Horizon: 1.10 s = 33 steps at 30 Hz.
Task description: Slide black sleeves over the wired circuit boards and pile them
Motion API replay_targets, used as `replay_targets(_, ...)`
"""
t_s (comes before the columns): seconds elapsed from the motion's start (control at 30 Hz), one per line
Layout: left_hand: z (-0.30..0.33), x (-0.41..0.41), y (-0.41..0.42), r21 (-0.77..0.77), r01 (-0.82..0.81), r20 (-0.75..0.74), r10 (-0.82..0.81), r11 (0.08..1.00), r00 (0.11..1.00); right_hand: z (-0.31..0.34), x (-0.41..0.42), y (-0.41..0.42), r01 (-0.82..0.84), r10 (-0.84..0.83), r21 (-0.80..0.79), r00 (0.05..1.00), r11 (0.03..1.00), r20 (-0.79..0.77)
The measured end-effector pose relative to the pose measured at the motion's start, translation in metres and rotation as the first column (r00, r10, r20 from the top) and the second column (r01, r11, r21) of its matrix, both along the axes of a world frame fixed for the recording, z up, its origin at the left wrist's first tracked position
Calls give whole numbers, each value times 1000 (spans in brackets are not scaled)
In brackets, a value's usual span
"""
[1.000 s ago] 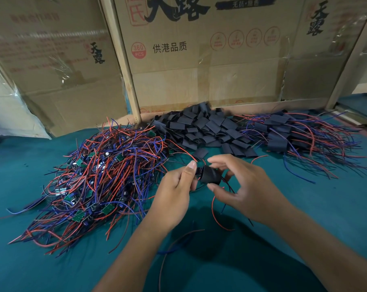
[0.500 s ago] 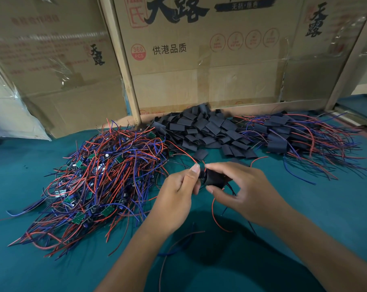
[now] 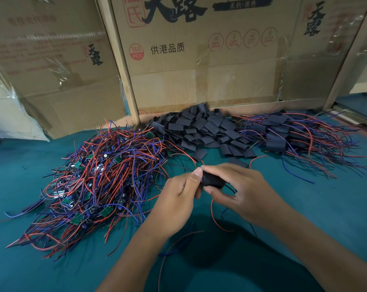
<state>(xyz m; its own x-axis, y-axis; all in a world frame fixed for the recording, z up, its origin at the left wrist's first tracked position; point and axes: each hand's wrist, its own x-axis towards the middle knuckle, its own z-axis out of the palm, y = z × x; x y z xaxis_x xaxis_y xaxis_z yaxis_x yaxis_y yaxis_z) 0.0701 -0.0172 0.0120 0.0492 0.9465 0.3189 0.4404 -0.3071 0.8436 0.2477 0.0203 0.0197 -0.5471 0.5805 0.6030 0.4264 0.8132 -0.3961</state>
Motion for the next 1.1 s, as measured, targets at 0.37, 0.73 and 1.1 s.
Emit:
replay_targets(0.37,2,-2,7,-230,65,384,29,971,923,-2,-2,11,-243,34,-550,932,799,-362)
replay_targets(0.73,8,0,1,-321,197,588,31,926,808,-4,0,14,-291,58,-565,918,772,-393)
replay_targets(1.1,11,9,-4,-353,183,574,58,918,817,-5,-1,14,-285,56,-551,917,785,-395)
